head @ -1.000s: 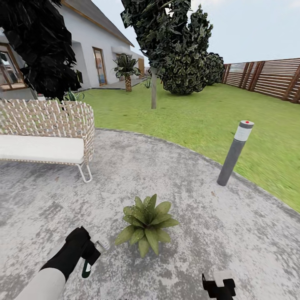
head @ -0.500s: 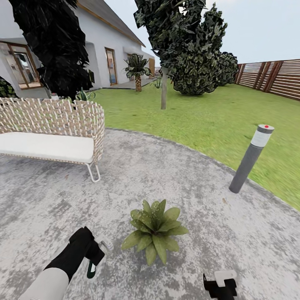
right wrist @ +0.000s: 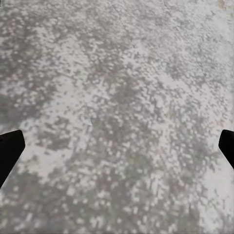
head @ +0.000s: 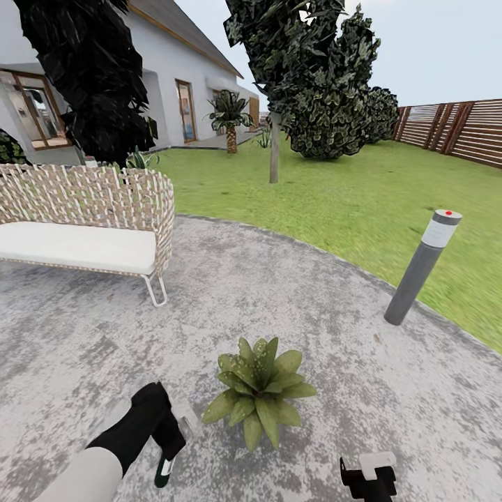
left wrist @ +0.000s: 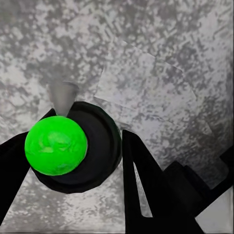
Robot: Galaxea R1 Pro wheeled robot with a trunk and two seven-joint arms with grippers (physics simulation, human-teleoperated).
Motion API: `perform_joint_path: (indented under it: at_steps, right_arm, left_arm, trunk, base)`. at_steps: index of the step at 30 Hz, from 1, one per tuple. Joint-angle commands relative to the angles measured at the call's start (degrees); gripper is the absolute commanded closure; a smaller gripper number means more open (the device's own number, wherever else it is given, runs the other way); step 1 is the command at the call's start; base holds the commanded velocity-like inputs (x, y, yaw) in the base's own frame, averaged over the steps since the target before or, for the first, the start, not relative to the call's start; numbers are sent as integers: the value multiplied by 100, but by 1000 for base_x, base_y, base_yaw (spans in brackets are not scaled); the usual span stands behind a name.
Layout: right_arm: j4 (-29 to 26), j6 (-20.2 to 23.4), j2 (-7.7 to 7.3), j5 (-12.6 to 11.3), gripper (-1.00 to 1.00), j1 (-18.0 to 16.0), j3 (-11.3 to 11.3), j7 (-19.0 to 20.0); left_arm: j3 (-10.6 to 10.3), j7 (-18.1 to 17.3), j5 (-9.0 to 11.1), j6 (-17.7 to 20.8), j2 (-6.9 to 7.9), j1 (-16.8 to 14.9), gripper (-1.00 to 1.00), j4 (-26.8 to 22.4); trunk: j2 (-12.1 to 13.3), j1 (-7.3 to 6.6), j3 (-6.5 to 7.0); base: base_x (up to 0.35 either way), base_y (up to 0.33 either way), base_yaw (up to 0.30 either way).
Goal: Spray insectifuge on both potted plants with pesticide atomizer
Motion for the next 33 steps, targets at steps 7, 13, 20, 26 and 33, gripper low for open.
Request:
perform_joint_path:
  at_steps: [7, 13, 20, 26, 33]
  right_arm:
    - [17, -22, 2, 62, -100, -5, -33, -23]
    - [17, -22, 1, 62, -100, -5, -33, -23]
    - [17, -22, 1, 62, -100, -5, -33, -31]
    - [17, -22, 1, 62, -100, -5, -33, -32]
    - [17, -22, 1, 62, -100, -5, -33, -32]
  left_arm:
    - [-75, -29, -19, 67, -135, -118, 100, 49]
    - [-34, -17, -13, 335, -191, -353, 100, 15]
    - [-33, 28, -65, 311, -93, -246, 100, 138]
    - [-18, 28, -42, 312, -130, -218, 100, 123]
    - [-40, 13, -45, 337, -401, -387, 100, 92]
  trunk:
    - [-2, -1, -5]
    - [-2, -1, -5]
    - [-2, -1, -5]
    - [-2, -1, -5]
    - [-2, -1, -5]
  base:
    - [0, 0, 0]
    - [0, 0, 0]
    - [0, 0, 0]
    - [0, 0, 0]
    - [0, 0, 0]
